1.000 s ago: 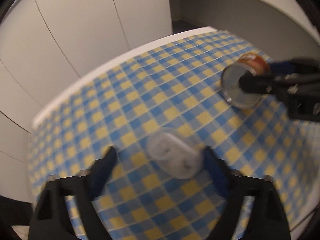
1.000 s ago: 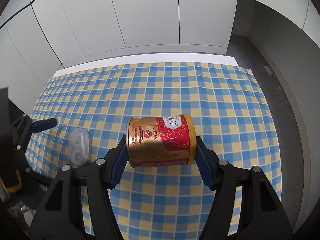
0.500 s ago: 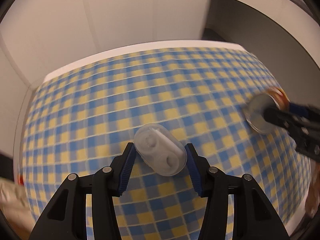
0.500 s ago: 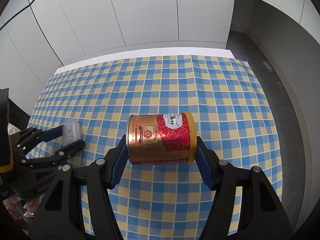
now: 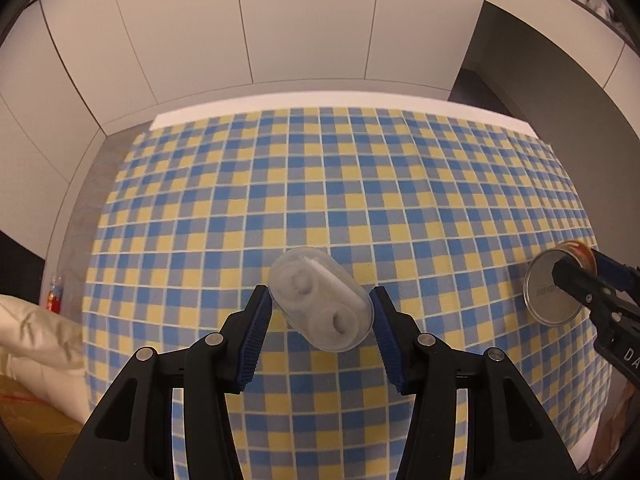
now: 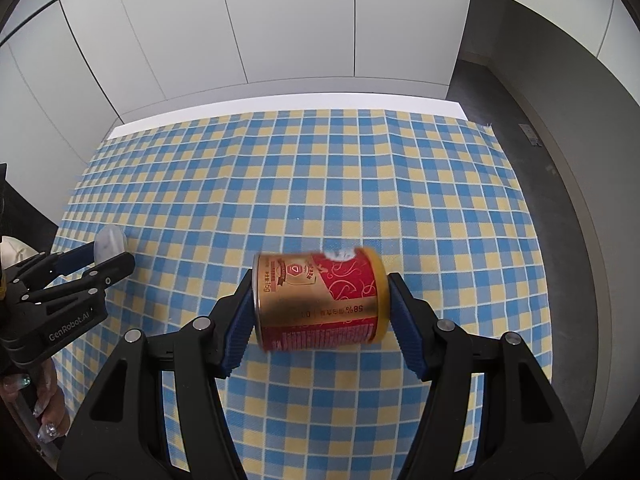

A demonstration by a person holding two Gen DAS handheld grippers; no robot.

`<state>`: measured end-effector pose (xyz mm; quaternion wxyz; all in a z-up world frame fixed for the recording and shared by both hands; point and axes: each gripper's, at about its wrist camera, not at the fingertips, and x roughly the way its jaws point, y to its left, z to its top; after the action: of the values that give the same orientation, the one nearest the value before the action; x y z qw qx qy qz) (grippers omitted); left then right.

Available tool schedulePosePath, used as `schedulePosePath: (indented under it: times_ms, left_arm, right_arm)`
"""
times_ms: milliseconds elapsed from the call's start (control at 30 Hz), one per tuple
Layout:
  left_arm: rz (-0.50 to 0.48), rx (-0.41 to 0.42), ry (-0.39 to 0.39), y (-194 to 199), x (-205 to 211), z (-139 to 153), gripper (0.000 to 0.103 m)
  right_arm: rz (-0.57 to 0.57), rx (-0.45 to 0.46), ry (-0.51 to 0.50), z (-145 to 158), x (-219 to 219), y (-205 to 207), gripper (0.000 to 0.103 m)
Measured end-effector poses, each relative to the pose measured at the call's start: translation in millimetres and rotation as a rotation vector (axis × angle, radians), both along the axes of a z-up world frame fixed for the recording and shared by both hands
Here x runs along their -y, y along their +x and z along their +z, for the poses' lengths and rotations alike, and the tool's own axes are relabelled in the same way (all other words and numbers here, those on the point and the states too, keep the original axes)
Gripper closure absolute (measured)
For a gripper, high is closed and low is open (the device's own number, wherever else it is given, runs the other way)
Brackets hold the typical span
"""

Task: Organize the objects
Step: 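Lift the clear oval case with the left gripper while the right gripper lifts the can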

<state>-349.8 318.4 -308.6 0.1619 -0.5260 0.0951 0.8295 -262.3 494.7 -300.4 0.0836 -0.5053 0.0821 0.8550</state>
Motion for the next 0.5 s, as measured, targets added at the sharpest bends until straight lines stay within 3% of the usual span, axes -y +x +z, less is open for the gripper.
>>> schedulePosePath:
  times_ms: [500]
  left_arm:
    - [0.049,-0.034,-0.008,9,11,59,0.052]
  right_arm:
    - [0.028,-0.032,0.03,55,19,6,0.039]
